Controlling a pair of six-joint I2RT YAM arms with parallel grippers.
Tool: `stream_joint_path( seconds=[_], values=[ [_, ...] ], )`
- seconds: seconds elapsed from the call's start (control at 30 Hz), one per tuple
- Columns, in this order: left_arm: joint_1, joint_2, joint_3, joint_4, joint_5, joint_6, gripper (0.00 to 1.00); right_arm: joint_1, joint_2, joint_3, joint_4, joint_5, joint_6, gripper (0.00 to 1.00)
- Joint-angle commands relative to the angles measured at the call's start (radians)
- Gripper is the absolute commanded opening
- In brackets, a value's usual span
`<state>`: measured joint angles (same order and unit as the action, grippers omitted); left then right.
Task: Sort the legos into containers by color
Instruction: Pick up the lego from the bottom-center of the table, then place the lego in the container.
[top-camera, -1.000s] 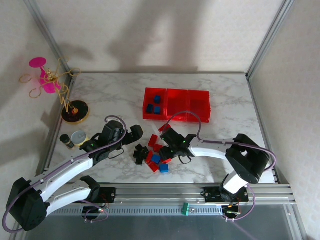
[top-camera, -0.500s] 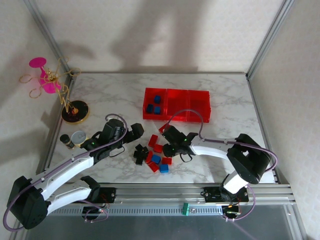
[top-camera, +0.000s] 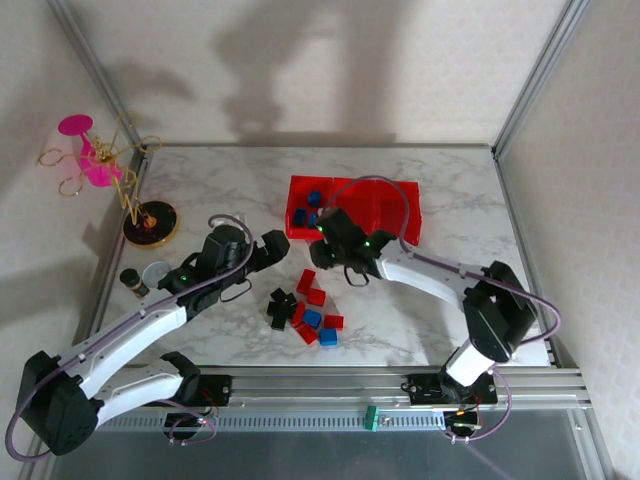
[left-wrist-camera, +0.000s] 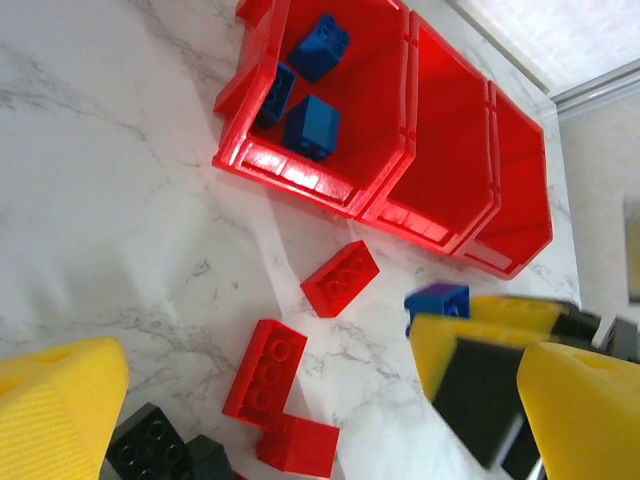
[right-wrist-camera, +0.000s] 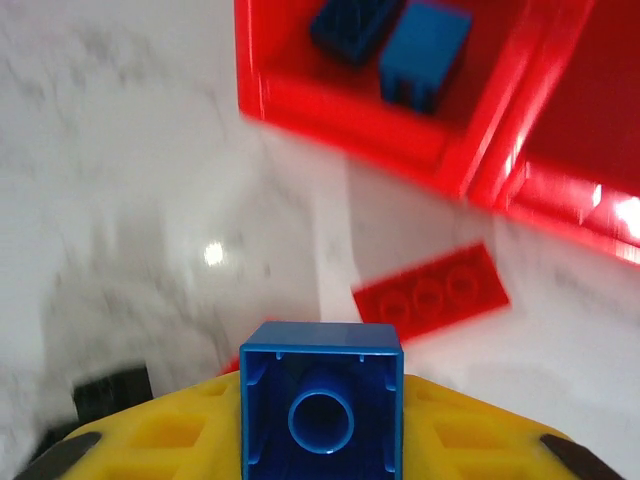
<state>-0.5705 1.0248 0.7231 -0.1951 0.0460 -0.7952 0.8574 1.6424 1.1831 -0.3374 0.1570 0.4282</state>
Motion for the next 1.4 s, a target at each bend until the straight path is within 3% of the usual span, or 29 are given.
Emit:
stream_joint_path(
  seconds=[0.0, 0.37, 0.87, 1.1, 1.37],
  values=[
    [0.027, 0.019, 0.047, 0.012, -0.028, 0.035, 1.0, -0.019, 0.11, 0.105, 0.027, 0.039, 0.001, 0.34],
    [0.16, 0.044, 0.053, 0.036, 0.035, 0.083, 1.0, -0.09, 0.399, 0.428, 0.062, 0.121, -0.003, 0.34],
    [0.228, 0.098, 0.057, 0.064, 0.061, 0.117, 1.0, -0.139, 0.64, 0.688, 0.076, 0.135, -0.068, 0.38],
    [0.229, 0.093, 0.058, 0.053, 0.057, 0.123, 1.0, -0.139, 0.642, 0.718, 0.067, 0.136, -0.094, 0.5],
    [0.222, 0.079, 0.053, 0.048, 0.099, 0.102, 1.0, -0.123, 0.468, 0.583, 0.085, 0.088, -0.096, 0.55]
  ],
)
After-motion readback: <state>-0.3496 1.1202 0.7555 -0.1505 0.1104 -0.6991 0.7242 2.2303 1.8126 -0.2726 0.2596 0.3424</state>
